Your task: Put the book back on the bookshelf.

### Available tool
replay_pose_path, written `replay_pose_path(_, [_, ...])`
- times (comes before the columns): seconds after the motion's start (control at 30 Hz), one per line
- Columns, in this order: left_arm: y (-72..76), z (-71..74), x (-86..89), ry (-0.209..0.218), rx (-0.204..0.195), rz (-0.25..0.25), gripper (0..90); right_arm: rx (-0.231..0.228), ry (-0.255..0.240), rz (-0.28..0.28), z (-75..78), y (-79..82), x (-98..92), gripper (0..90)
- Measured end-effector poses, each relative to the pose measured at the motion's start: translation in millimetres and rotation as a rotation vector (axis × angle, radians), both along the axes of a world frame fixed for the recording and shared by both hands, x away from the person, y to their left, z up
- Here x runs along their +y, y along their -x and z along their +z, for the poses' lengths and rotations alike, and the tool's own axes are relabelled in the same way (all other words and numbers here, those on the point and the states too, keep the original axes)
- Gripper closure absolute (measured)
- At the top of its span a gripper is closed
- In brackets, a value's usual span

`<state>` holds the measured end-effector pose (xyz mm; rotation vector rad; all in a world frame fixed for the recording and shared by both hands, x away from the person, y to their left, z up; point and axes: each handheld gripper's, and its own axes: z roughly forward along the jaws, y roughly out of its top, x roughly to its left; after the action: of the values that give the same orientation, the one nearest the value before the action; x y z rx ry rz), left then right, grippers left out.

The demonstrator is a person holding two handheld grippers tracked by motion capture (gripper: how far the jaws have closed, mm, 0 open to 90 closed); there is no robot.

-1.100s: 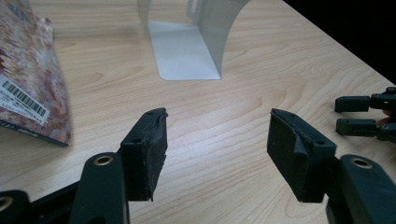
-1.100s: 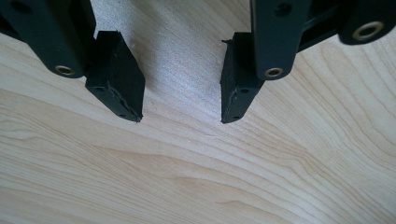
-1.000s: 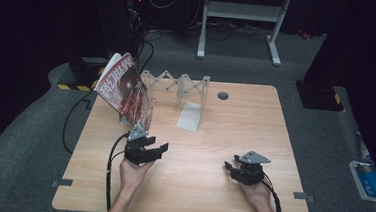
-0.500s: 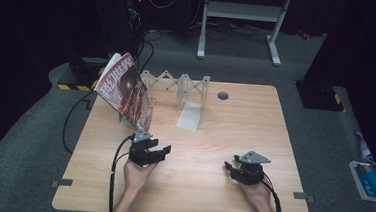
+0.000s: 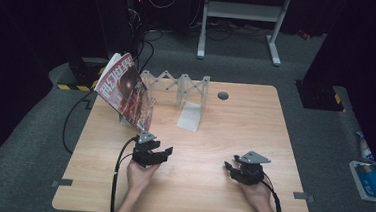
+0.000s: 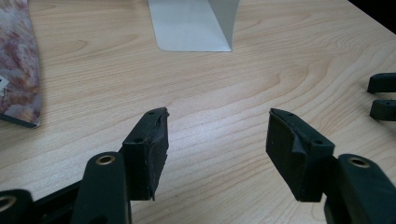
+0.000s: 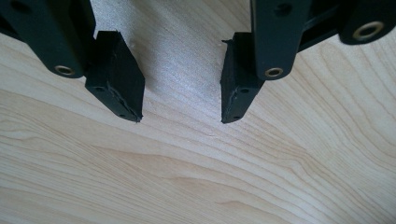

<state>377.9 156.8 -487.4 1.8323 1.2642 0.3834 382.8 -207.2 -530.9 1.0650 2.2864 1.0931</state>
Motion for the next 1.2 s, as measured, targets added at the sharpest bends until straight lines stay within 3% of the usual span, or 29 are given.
replay_pose_path(0.4, [-5.8,-10.3,-5.5,-0.005,-0.008,0.023,39.9,0.001,0.000,0.000,0.0,0.1,0.0,49.6])
replay_pose_path(1.2, [-15.8,-34.0,-9.3,-0.072,-0.016,0.098,40.2,0.002,-0.002,-0.001,0.0,0.2,0.2,49.5])
